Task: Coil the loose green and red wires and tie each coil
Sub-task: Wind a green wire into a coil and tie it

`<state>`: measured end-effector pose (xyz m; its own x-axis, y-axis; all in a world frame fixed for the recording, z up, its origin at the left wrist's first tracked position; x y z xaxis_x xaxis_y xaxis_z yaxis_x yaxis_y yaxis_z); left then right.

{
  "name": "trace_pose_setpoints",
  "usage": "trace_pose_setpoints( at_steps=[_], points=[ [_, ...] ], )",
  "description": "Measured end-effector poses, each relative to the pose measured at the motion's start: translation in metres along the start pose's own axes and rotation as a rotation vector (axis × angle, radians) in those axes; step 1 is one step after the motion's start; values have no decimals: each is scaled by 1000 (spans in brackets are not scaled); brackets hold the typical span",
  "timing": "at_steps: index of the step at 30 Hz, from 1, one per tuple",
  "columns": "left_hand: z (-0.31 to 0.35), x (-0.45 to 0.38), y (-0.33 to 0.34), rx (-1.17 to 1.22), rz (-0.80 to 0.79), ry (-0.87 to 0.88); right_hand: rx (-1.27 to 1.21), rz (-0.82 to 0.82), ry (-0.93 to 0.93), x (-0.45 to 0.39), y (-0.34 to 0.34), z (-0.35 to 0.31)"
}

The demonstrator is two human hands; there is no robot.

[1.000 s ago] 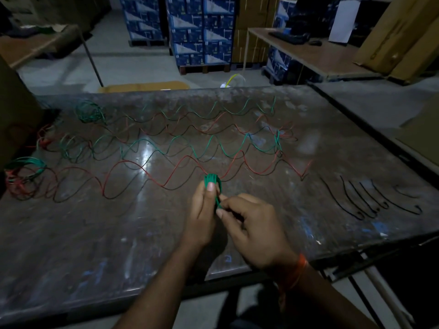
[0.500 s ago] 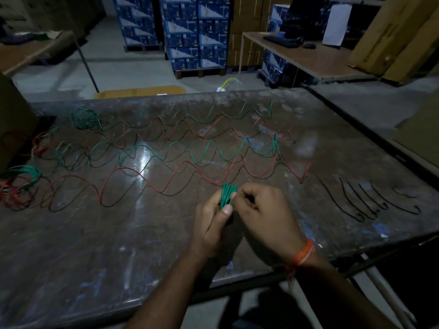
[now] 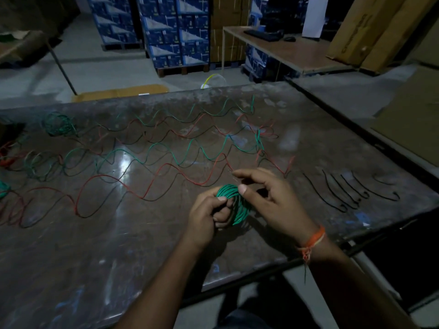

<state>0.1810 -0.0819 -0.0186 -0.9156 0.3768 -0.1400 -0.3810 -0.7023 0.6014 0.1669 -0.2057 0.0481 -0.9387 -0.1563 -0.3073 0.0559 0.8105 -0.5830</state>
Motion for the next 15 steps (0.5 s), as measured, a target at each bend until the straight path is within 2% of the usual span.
trace_pose_setpoints(
  at_steps=[3,8,11,15],
  points=[
    [-14,-14,18,176,-44,-99,-206,-64,62,6,-1,23],
    [-42,-42,42,273,-27,-213,-410,75,108,8,-25,66],
    [-64,-63,48,166,146,-218,-511,163,191,7,-39,99],
    [-93,-86,55,-76,368,-95,-469,202,281,7,-60,139]
  ],
)
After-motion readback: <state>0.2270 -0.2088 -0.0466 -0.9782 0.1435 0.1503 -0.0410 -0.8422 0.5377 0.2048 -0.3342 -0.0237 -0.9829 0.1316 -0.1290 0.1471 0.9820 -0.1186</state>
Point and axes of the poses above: each hand's wrist, its own x-axis away from the middle knuckle, its own y-axis out of the palm, z = x × y, the point moved 8 cm from there along -x, towards the middle knuckle, and after that the axes turned 6 degrees about x, right-handed, at the moved point
